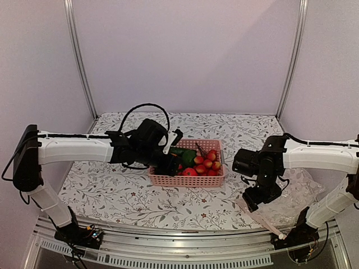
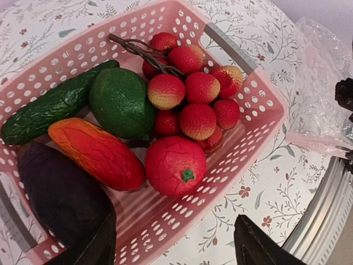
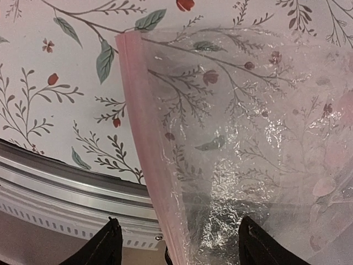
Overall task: Place the food in the zip-top bag and seal the zipper
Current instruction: Pick up the zipper food storage bag from the corner of the board.
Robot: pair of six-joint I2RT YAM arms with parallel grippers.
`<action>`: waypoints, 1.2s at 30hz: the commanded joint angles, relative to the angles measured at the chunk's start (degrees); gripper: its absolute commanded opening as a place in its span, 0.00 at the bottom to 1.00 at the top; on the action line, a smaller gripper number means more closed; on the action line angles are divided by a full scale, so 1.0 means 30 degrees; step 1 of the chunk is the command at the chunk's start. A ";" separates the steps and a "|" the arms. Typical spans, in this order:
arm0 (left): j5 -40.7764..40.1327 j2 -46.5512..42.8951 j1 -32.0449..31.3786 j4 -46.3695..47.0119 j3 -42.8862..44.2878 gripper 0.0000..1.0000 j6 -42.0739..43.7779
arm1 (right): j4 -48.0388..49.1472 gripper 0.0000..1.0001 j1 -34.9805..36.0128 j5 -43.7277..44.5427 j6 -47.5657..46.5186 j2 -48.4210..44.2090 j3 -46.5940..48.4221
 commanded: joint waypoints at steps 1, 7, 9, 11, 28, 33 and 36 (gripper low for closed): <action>-0.0484 -0.0898 0.0728 0.0019 -0.0516 0.73 0.0026 | -0.0485 0.71 0.0511 0.0280 0.0082 -0.0079 -0.0833; -0.1078 -0.1399 0.1188 0.0203 -0.0790 0.73 0.0295 | -0.0414 0.61 0.0584 0.1619 0.0294 0.1083 -0.1136; -0.1149 -0.1539 0.1306 0.0363 -0.0852 0.73 0.0318 | -0.0056 0.55 0.0575 0.1911 0.0454 0.1404 -0.0998; -0.1239 -0.1571 0.1427 0.0446 -0.0787 0.73 0.0213 | 0.0354 0.50 0.0579 0.1953 0.0563 0.1851 -0.1109; 0.0201 0.0722 0.2209 -0.2199 0.4255 0.73 -0.2878 | 0.0880 0.00 -0.4783 0.6701 -0.0562 0.0718 0.5311; 0.1103 0.2757 0.2348 -0.2503 0.6711 0.66 -0.4726 | 0.3220 0.00 -0.6356 0.6751 -0.2885 0.0771 0.6571; 0.1229 0.4387 0.2618 -0.3425 0.8799 0.62 -0.5908 | 0.3841 0.00 -0.6395 0.6528 -0.3784 0.1560 0.7738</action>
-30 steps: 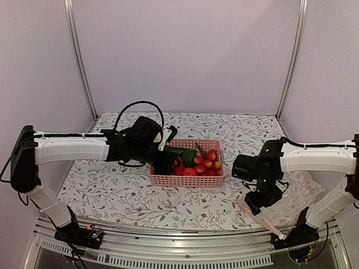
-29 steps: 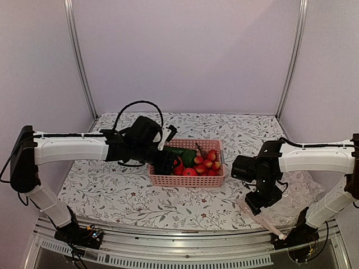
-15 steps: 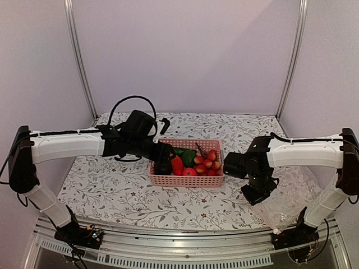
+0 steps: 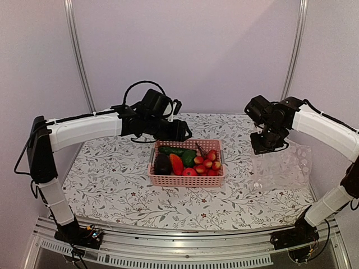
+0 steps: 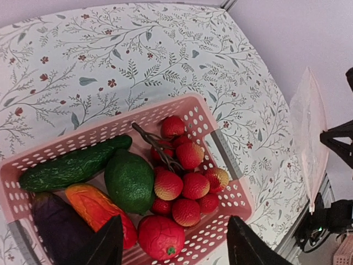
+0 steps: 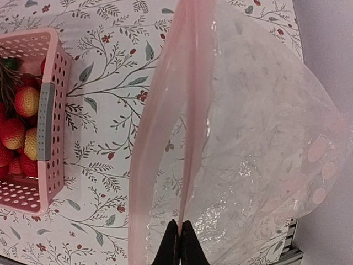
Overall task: Place the food in the zip-top bag and seal the zipper
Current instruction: Pick up the zipper food storage bag from the corner of the board, then pass from the right arm to the left
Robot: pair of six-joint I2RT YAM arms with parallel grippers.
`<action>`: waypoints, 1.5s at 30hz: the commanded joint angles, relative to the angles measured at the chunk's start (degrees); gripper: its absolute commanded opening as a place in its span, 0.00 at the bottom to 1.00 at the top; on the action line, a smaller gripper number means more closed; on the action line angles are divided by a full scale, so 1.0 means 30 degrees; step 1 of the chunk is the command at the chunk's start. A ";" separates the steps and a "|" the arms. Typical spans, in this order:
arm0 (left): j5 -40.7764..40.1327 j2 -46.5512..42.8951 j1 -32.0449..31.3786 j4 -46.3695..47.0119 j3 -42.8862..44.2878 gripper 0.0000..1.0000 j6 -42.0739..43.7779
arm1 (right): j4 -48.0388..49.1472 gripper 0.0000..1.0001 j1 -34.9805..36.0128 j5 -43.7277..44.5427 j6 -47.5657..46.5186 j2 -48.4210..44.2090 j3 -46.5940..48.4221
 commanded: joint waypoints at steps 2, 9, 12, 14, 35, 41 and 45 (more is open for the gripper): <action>0.1023 0.2847 0.0709 -0.1743 0.3288 0.61 -0.2650 | 0.2195 0.00 -0.0017 0.0029 -0.2354 0.1109 0.2150; 0.1969 0.5926 0.1385 -0.1619 0.5601 0.56 -0.5044 | 0.3061 0.00 -0.0186 -0.0430 -0.3741 0.2501 0.3106; 0.2488 0.6790 0.1494 -0.0772 0.5849 0.50 -0.5553 | 0.3365 0.00 -0.0351 -0.0766 -0.4032 0.2555 0.2837; 0.2818 0.7498 0.1524 -0.0653 0.6385 0.49 -0.5685 | 0.3483 0.00 -0.0490 -0.1014 -0.4169 0.2556 0.2726; 0.4471 1.2367 0.1546 -0.0173 0.9373 0.43 -0.7492 | 0.3011 0.00 -0.0811 -0.2175 -0.4575 0.2419 0.2991; 0.4737 1.2608 0.1559 0.0356 0.9589 0.37 -0.7362 | 0.2880 0.00 -0.0918 -0.2680 -0.4520 0.2324 0.3067; 0.2608 1.1229 0.1410 -0.1624 0.9872 0.52 -0.6576 | 0.2579 0.00 -0.0921 -0.3056 -0.4472 0.2323 0.3853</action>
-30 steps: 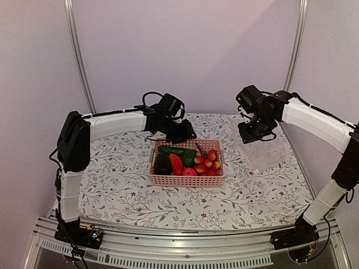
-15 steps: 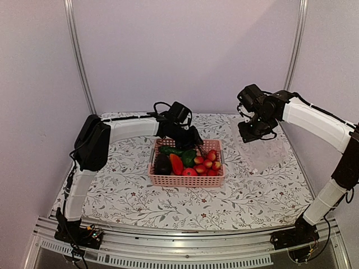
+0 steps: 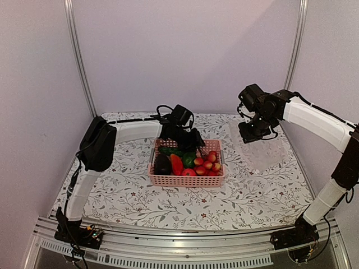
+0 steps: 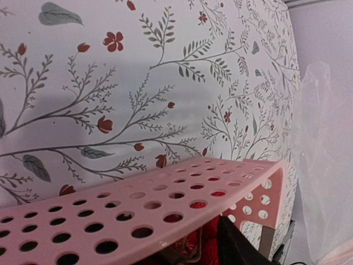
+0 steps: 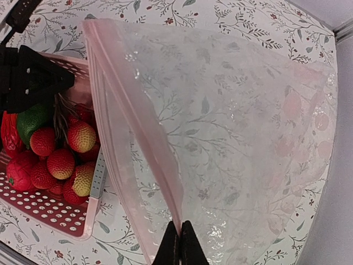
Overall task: Place the food in the zip-top bag and seal the zipper
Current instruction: Pass from the right arm to the left
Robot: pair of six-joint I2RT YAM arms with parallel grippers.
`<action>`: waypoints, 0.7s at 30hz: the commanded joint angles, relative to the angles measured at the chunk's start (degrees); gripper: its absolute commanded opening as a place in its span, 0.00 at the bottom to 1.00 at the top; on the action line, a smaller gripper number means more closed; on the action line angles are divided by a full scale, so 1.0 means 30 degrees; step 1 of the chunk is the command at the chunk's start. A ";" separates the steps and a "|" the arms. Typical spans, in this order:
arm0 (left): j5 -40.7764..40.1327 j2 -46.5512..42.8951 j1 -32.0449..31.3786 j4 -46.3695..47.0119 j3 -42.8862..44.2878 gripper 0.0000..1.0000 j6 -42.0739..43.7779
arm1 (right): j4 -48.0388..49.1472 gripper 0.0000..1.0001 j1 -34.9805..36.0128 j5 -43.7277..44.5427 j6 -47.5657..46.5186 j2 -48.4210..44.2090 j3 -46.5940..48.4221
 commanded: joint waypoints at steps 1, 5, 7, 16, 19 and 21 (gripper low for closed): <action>-0.2517 -0.1784 -0.0171 -0.1896 0.0157 0.56 0.1255 | -0.0378 0.00 -0.0113 -0.0746 0.0132 -0.0184 0.1188; -0.4098 -0.5362 -0.1044 0.0121 -0.2103 0.69 0.3703 | -0.0481 0.00 -0.0113 -0.1180 0.0317 -0.0411 0.1947; -0.3071 -0.6180 -0.1426 0.1454 -0.2859 0.73 0.4514 | -0.0399 0.00 -0.0113 -0.1570 0.0369 -0.0418 0.2366; 0.1003 -0.4642 -0.2675 0.5715 -0.1829 0.74 0.4182 | -0.0609 0.00 -0.0113 -0.2821 0.0502 0.0457 0.4348; 0.1067 -0.3838 -0.2719 0.5875 -0.1096 0.72 0.3491 | -0.0764 0.00 -0.0113 -0.3125 0.0575 0.0677 0.4704; 0.1253 -0.3525 -0.2742 0.6279 -0.0939 0.71 0.3189 | -0.0804 0.00 -0.0113 -0.3417 0.0616 0.0679 0.4741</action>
